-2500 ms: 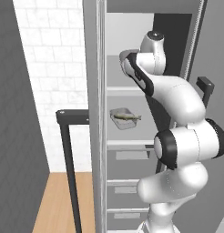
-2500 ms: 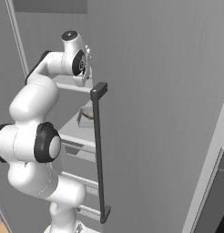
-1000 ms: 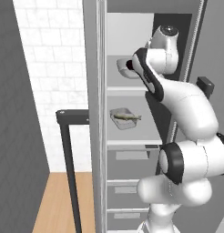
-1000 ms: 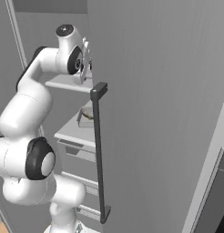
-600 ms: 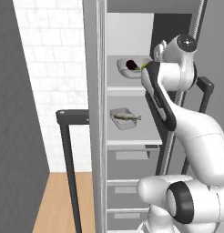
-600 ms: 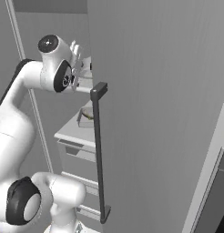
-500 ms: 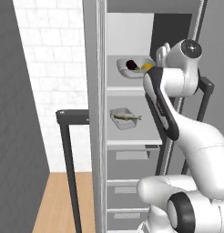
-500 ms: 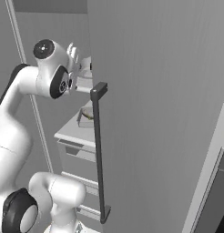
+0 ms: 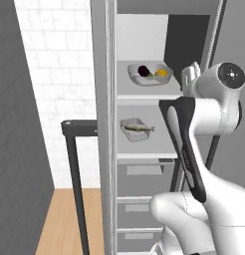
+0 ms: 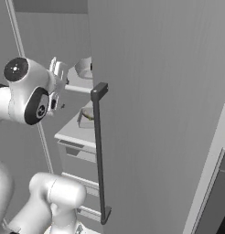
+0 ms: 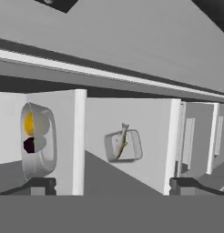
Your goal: Take the meat container that has the fish and place it on the second highest rack of the freezer. Then take the vegetable container that has the lemon and eggplant and place it on the highest rack of the freezer.
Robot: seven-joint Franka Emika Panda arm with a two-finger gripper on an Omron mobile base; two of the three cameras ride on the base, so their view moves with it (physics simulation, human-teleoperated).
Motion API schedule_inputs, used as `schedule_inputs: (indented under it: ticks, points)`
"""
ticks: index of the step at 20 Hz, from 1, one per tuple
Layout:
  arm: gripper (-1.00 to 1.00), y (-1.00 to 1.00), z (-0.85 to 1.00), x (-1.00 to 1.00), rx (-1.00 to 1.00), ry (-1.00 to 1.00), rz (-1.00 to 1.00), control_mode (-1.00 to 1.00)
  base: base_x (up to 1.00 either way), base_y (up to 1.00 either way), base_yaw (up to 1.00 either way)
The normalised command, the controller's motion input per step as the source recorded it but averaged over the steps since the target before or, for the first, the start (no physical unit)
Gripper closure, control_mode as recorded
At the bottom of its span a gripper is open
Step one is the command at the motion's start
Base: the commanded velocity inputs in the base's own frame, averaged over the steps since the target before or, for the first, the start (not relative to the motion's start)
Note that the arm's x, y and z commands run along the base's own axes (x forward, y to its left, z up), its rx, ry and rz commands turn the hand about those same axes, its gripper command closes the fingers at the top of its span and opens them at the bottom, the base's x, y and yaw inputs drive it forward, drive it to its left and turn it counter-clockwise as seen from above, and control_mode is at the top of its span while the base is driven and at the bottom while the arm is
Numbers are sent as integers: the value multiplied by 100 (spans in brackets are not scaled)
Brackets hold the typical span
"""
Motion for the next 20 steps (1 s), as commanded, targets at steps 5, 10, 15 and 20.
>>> schedule_inputs:
  ticks: [5, 10, 15, 20]
  points:
    - [-100, 1, -9, -100, 0, 24, 0, -100, 0, 0, 0]
    - [-100, 0, -3, -100, 0, 19, -1, -100, 0, 0, 0]
    - [-100, 0, 0, -74, 0, 12, 0, -100, 0, 0, 0]
    - [-100, 1, 0, -17, 0, 17, 0, -100, 0, 0, 0]
